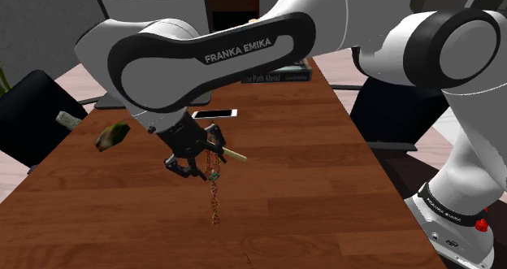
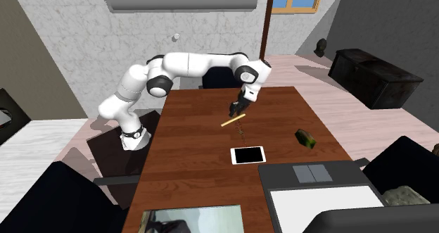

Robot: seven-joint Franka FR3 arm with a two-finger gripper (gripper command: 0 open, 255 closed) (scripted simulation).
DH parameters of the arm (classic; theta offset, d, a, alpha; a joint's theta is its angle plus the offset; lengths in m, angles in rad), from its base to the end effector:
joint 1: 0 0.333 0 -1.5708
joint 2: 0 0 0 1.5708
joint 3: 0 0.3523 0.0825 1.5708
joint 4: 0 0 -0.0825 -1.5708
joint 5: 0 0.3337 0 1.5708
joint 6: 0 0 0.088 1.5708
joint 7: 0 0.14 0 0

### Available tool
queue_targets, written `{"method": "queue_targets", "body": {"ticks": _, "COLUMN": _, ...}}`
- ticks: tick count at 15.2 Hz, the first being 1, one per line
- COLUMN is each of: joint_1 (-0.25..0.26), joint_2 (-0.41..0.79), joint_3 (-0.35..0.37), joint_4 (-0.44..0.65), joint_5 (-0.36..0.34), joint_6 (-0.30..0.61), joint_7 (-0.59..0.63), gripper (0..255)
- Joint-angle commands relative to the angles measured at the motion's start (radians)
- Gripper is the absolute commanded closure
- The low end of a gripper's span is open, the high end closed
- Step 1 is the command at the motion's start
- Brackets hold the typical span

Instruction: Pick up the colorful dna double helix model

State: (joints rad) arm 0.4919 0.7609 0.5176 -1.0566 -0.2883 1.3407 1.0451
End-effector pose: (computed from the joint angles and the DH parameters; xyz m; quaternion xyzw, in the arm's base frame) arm 0.4720 0.4634 0.3970 0.9787 -0.0485 -0.1345 0.1473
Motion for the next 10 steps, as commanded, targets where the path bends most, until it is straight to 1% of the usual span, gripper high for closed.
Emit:
{"method": "queue_targets", "body": {"ticks": 1, "joint_1": 0.009, "joint_2": 0.003, "joint_3": 0.000, "joint_4": 0.036, "joint_5": 0.000, "joint_6": -0.032, "joint_7": -0.002, "gripper": 255}}
{"method": "queue_targets", "body": {"ticks": 8, "joint_1": 0.042, "joint_2": 0.022, "joint_3": -0.004, "joint_4": 0.172, "joint_5": -0.006, "joint_6": -0.141, "joint_7": -0.012, "gripper": 255}}
{"method": "queue_targets", "body": {"ticks": 10, "joint_1": 0.043, "joint_2": 0.023, "joint_3": -0.005, "joint_4": 0.175, "joint_5": -0.006, "joint_6": -0.144, "joint_7": -0.012, "gripper": 255}}
